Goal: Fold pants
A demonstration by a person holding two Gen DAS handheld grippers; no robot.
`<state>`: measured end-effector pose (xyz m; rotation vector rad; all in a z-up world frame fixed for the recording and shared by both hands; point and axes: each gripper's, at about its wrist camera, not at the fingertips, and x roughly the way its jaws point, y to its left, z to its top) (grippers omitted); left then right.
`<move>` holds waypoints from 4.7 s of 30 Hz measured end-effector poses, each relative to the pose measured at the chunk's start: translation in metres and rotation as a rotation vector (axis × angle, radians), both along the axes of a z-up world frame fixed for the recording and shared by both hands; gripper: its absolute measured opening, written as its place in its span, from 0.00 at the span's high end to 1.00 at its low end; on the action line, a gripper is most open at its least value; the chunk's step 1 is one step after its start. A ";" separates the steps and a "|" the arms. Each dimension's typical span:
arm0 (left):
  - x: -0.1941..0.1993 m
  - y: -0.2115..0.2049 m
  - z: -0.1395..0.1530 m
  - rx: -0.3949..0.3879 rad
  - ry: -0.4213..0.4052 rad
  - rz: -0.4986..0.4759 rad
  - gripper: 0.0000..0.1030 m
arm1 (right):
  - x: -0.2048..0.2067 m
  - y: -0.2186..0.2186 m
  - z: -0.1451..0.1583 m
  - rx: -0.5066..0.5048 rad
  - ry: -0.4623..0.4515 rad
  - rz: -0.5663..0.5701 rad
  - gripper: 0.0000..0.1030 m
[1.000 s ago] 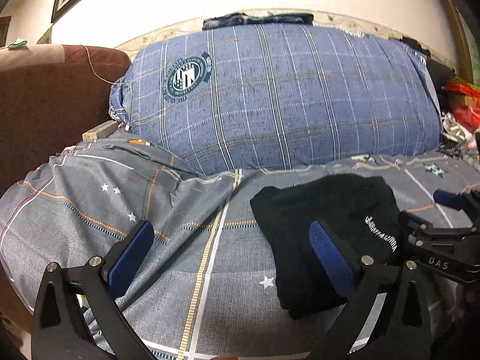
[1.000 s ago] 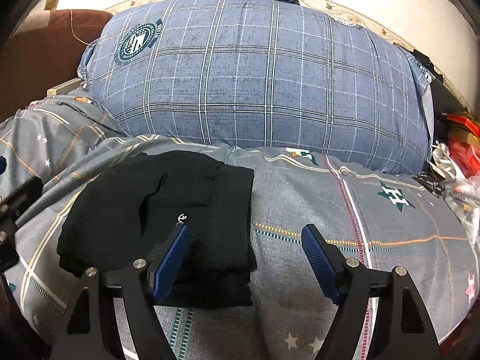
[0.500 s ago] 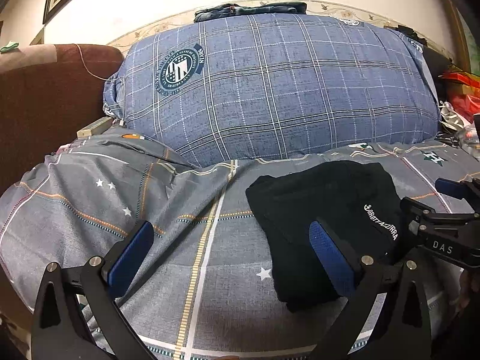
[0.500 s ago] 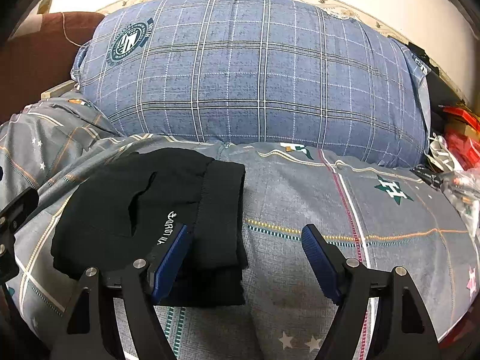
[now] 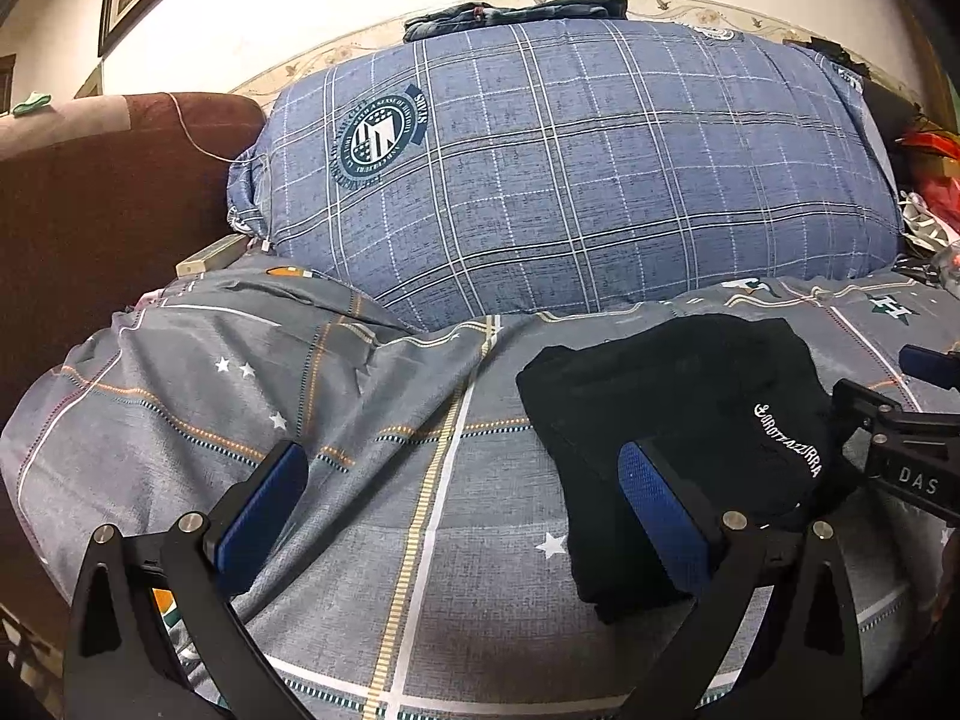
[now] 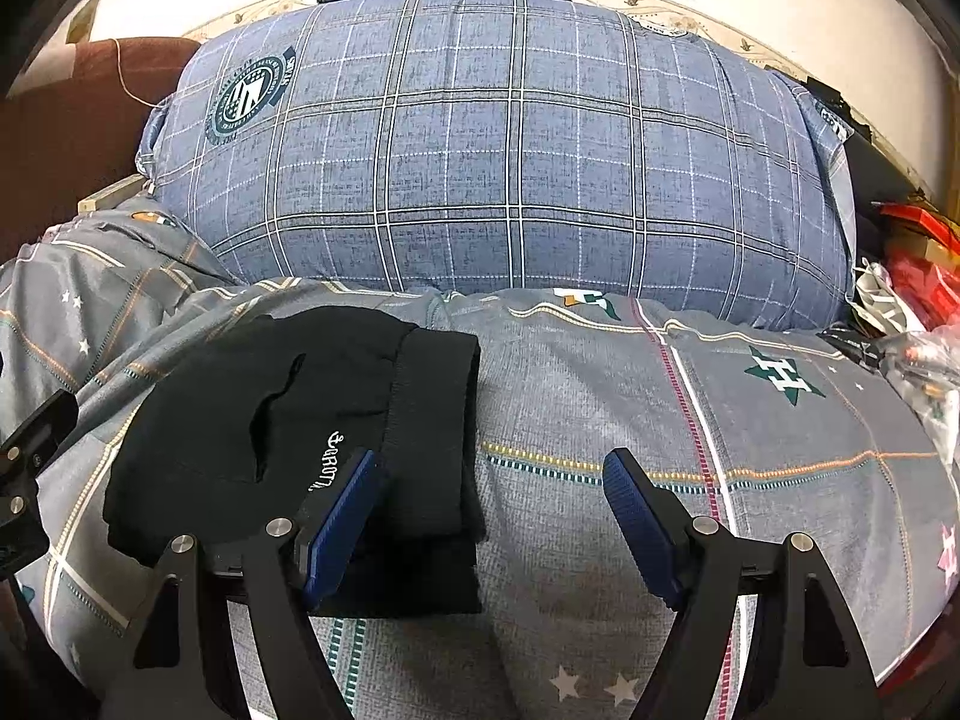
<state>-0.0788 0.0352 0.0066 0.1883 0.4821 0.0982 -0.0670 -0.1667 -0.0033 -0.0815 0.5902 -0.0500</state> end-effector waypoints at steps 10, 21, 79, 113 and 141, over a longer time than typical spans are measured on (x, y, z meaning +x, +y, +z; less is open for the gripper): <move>0.001 0.000 -0.001 0.031 0.000 0.015 0.00 | -0.002 0.003 0.000 -0.002 -0.009 0.003 0.23; -0.003 -0.003 0.000 0.055 -0.026 0.018 0.00 | -0.001 0.002 0.001 0.008 -0.011 0.007 0.23; -0.003 0.000 0.002 0.025 -0.029 0.020 0.00 | -0.007 0.005 0.007 0.017 -0.044 0.019 0.23; 0.006 -0.001 -0.010 0.030 0.049 0.018 0.00 | -0.004 0.018 -0.002 -0.013 -0.010 0.058 0.23; 0.006 -0.002 -0.013 0.013 0.081 0.005 0.00 | -0.007 0.018 -0.002 -0.009 -0.017 0.059 0.23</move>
